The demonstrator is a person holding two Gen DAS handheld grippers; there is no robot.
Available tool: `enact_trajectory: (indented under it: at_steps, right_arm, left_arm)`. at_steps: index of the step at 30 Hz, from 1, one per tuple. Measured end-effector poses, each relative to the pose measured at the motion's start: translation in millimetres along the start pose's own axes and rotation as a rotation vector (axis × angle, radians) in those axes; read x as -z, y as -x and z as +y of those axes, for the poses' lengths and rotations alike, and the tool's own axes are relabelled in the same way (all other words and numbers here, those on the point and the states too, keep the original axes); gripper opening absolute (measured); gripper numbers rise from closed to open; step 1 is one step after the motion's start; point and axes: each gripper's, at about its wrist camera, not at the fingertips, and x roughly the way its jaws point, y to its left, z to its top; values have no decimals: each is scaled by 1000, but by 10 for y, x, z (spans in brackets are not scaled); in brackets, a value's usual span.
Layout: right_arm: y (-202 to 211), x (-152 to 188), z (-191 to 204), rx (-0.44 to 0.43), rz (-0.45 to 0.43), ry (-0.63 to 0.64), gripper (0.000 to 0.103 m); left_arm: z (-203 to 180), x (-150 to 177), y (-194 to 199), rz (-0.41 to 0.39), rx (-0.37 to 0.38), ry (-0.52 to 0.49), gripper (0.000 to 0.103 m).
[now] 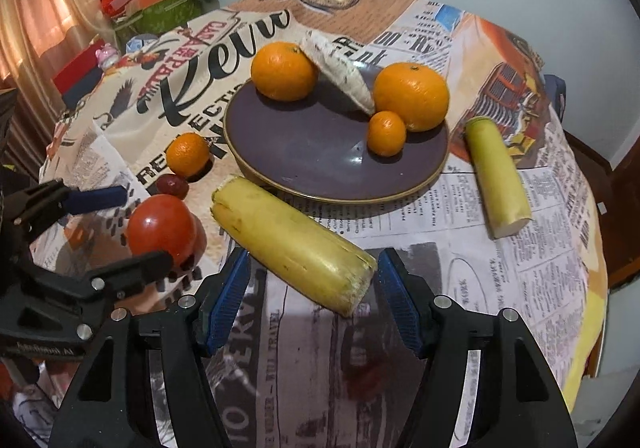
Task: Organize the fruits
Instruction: 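Grasp the red tomato with the left gripper while the right gripper grasps the yellow cylinder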
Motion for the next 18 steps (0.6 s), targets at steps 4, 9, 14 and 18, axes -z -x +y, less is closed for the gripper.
enact_trajectory:
  at_steps: [4,9,14,18]
  right_arm:
    - [-79,-19,17,15,12,25,68]
    - [-159,-33,45,28,29,67,70]
    - [-117,-10,79,20,37,105,54]
    - [-13,95,126,-14,51,99,40]
  left_arm:
    - [-18,0,-49,-4,24,10,65]
    - [-39,-15,-60,-7,71,1,47]
    - [-19,-14,-18,-9,71,10,46]
    - [15,32,100,-32,37,4,46]
